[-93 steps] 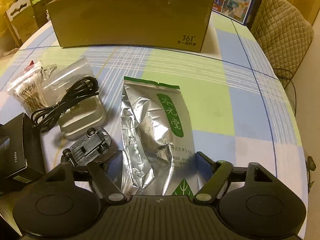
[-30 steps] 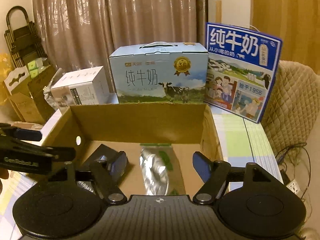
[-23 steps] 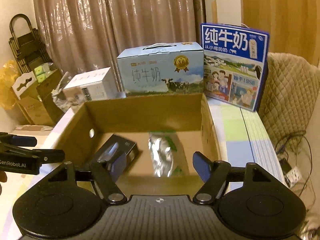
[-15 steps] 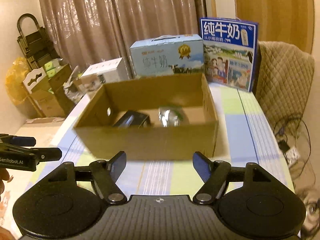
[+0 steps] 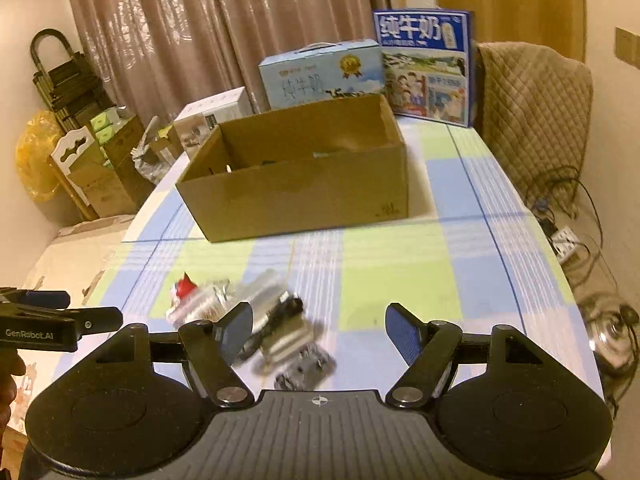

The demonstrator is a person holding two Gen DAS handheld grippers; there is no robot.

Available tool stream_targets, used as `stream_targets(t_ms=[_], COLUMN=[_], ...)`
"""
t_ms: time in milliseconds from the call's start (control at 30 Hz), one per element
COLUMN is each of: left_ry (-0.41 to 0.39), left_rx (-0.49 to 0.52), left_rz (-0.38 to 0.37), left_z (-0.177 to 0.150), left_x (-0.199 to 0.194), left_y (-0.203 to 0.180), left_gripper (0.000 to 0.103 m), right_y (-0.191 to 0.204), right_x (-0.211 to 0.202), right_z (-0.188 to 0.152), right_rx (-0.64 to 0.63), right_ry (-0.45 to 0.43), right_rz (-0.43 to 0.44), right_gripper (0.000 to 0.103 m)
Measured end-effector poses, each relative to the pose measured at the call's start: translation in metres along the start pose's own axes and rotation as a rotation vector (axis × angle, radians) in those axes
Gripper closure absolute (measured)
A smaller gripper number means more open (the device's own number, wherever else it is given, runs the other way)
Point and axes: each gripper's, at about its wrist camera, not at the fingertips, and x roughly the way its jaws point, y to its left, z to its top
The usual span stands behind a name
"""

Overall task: Organize objects
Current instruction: 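Withdraw both tools from the box toward the remaining items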

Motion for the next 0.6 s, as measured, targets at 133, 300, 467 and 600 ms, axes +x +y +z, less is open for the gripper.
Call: stream_targets(t_ms=[133, 300, 467, 600], left_ry=[0.015, 0.038, 0.036, 0.044], left_rx=[-0.003, 0.026, 0.045, 0.033], left_rz=[-0.017, -0.027, -0.025, -0.032], left_z=[-0.017, -0.031, -0.041, -0.045], left_x=[-0.005, -0.003, -0.004, -0.002], left_y=[0.001, 0.004, 0.008, 0.010], left_gripper=[0.001, 0.001, 0.001, 0.001], right_y=[-0.001, -0.001, 0.012, 0.019], right_x=[-0.009, -0.017, -0.016, -0.011], right_z=[-0.018, -0.037, -0.045, -0.052], right_rx=[0.013, 0.053, -0.030, -0.100], right_ry=[0.003, 0.006, 0.022, 0.033], right_rz=[-0.023, -0.051, -0.035, -0.015], right_gripper=[0.033, 0.033, 0.033, 0.033])
